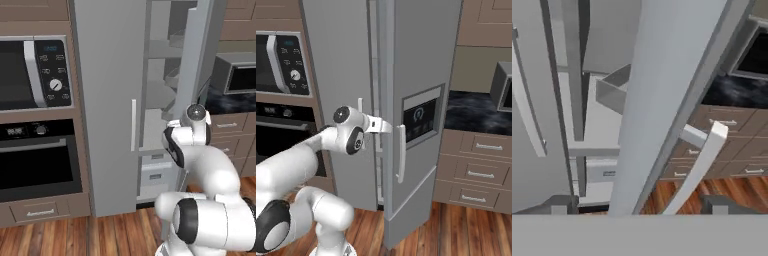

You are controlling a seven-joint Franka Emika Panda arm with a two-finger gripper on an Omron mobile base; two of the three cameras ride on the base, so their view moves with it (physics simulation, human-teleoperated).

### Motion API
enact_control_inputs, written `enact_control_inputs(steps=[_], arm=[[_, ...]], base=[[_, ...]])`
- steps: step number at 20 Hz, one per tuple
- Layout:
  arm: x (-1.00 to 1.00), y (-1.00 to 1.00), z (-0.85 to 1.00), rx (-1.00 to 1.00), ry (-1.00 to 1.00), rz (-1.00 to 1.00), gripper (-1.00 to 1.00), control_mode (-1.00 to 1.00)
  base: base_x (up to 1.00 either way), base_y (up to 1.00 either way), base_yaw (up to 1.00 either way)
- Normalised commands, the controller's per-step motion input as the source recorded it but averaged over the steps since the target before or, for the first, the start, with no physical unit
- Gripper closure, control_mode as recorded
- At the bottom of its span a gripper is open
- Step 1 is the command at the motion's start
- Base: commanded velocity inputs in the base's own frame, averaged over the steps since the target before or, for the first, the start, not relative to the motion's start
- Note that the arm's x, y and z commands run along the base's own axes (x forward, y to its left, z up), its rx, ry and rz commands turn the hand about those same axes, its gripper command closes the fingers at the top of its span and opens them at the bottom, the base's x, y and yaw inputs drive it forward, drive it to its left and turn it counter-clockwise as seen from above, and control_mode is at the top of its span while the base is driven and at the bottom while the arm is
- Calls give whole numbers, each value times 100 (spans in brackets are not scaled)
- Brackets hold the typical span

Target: Move the hot dog bun to the plate on the dining table and place the condiment next to that plate. Then navigate to the fridge and take the sausage and place it on the plate as well.

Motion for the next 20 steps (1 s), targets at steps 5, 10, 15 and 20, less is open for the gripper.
enact_control_inputs(steps=[5, 10, 15, 20], arm=[[-7, 75, 62, -15, 37, 0, -100, -100], [69, 59, 48, -18, 41, 0, -100, -100], [98, 11, 4, -19, 27, 0, -100, -100], [78, -31, -22, -10, 10, 0, -100, -100]], base=[[0, 0, 0], [0, 0, 0], [0, 0, 0], [0, 0, 0]])
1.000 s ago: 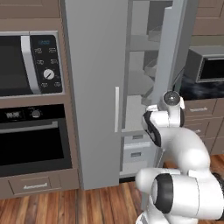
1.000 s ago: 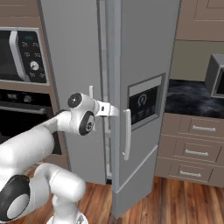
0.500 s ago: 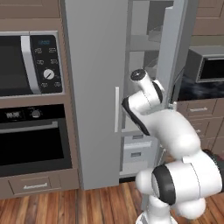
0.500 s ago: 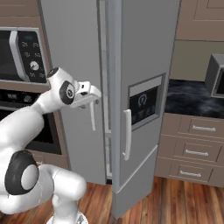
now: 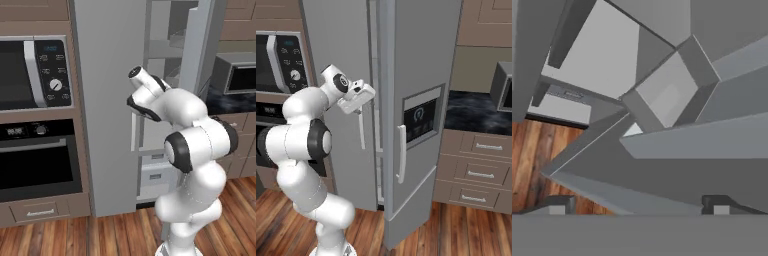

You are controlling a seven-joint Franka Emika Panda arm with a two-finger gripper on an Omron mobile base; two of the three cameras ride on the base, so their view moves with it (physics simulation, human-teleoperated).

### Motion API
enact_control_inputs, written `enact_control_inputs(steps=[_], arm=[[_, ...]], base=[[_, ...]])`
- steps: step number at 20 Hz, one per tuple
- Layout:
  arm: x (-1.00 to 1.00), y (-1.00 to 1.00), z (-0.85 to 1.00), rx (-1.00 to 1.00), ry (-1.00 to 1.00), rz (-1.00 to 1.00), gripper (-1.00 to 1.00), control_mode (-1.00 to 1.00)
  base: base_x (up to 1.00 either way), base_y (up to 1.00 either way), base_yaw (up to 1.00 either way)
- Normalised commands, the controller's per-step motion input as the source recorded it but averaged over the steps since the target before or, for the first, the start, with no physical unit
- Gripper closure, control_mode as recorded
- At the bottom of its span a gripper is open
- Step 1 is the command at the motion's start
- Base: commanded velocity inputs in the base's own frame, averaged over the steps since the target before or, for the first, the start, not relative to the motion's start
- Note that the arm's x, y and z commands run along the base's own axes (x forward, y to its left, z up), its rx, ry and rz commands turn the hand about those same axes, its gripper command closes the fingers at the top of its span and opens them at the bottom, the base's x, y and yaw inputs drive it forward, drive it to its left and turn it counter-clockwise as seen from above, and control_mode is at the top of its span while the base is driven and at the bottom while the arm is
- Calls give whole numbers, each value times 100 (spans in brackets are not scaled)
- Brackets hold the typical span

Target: Move the hot dog bun to the plate on the dining table and place the condiment next to that plate. Then navigate to the fridge and take the sausage and place it on the plate as well.

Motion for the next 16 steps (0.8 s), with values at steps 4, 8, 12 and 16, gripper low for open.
enact_control_inputs(steps=[4, 8, 12, 16], arm=[[72, -50, -28, -5, 6, 0, -100, -100], [44, -59, -30, -4, 1, 0, -100, -100], [11, -67, -26, -2, 0, 0, -100, -100], [0, -73, -20, 0, -2, -1, -100, -100]], base=[[0, 0, 0], [0, 0, 0], [0, 0, 0], [0, 0, 0]])
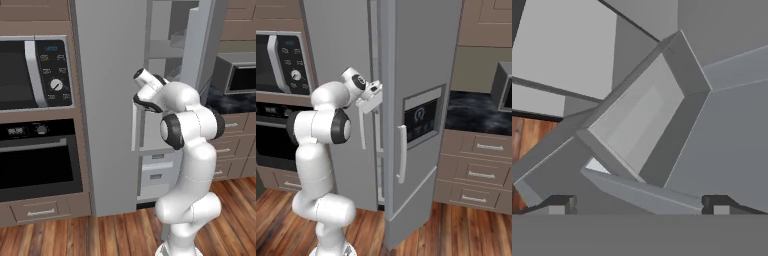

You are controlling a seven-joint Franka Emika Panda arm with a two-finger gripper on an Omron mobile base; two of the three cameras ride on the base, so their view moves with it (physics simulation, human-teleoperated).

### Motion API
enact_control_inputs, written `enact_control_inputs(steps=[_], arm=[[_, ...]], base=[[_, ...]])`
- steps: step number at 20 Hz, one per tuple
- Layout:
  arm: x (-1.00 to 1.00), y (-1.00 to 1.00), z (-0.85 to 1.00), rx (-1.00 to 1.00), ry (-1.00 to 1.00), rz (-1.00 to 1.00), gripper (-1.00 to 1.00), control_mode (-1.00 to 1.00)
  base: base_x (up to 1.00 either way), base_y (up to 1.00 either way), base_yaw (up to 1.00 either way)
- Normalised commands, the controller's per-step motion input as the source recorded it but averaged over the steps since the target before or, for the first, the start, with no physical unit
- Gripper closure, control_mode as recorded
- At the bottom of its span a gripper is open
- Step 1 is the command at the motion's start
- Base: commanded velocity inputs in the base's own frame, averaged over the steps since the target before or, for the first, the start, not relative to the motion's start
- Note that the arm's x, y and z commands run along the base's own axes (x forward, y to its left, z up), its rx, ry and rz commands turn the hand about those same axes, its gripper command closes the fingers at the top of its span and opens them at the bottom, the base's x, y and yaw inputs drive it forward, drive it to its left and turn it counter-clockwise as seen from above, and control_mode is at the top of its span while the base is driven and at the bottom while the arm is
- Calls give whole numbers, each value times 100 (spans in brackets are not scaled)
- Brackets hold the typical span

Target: Move the hot dog bun to the plate on the dining table and place the condiment next to that plate. Then navigate to the fridge and take the sausage and place it on the plate as well.

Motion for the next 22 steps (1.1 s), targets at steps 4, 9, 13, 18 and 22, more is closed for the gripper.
enact_control_inputs(steps=[4, 9, 13, 18, 22], arm=[[-8, -84, -11, 0, -8, -4, -100, -100], [-34, -100, -4, 0, -4, -9, -100, -100], [-36, -100, 0, 3, -4, -11, -100, -100], [-11, -100, 0, 8, 0, -7, -100, -100], [0, -100, 0, 11, 0, -3, -100, -100]], base=[[0, 0, 0], [0, 0, 0], [0, 0, 0], [0, 0, 0], [0, 0, 0]])
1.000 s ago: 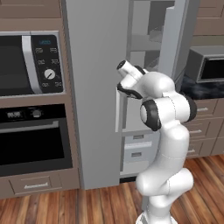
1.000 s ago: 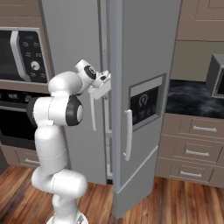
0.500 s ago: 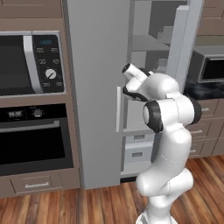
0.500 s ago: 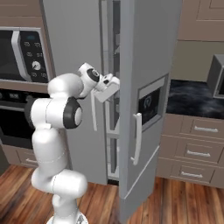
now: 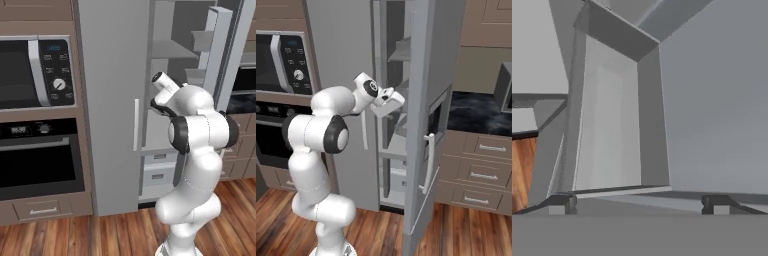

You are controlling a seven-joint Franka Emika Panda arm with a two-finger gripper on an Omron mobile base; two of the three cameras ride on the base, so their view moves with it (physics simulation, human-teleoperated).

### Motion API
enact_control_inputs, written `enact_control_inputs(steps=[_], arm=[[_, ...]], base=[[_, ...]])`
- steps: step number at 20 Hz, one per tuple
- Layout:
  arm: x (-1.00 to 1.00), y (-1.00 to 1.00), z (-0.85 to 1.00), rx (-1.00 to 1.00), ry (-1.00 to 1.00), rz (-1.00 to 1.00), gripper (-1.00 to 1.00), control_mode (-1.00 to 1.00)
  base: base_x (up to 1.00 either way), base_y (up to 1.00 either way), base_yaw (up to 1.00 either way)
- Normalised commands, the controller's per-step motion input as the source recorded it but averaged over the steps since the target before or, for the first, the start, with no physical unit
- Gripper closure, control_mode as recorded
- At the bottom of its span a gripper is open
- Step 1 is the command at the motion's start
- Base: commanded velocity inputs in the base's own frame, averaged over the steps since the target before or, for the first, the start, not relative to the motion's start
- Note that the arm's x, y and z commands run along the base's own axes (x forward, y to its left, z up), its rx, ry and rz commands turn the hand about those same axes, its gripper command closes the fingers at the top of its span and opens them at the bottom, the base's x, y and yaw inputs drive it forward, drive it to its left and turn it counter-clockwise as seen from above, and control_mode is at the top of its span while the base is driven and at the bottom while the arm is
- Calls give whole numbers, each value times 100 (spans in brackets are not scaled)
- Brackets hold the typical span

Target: Move the hot dog bun to the plate on the dining table and place the condiment next to that plate. Then navigate to the fridge and take the sausage and place it on the plate as well.

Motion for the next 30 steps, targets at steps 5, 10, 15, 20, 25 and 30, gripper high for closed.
enact_control_inputs(steps=[5, 10, 15, 20, 25, 30], arm=[[0, -100, 0, 11, 0, -1, -100, -100], [0, -100, 0, 11, 0, 0, -100, -100], [0, -100, 1, 11, 0, 0, -100, -100], [7, -97, 3, 11, -2, 0, -100, -100], [7, -52, 14, 7, -8, 0, -100, -100], [-32, 58, 12, 0, -9, 0, -100, -100]], base=[[0, 0, 0], [0, 0, 0], [0, 0, 0], [0, 0, 0], [0, 0, 0], [0, 0, 0]])
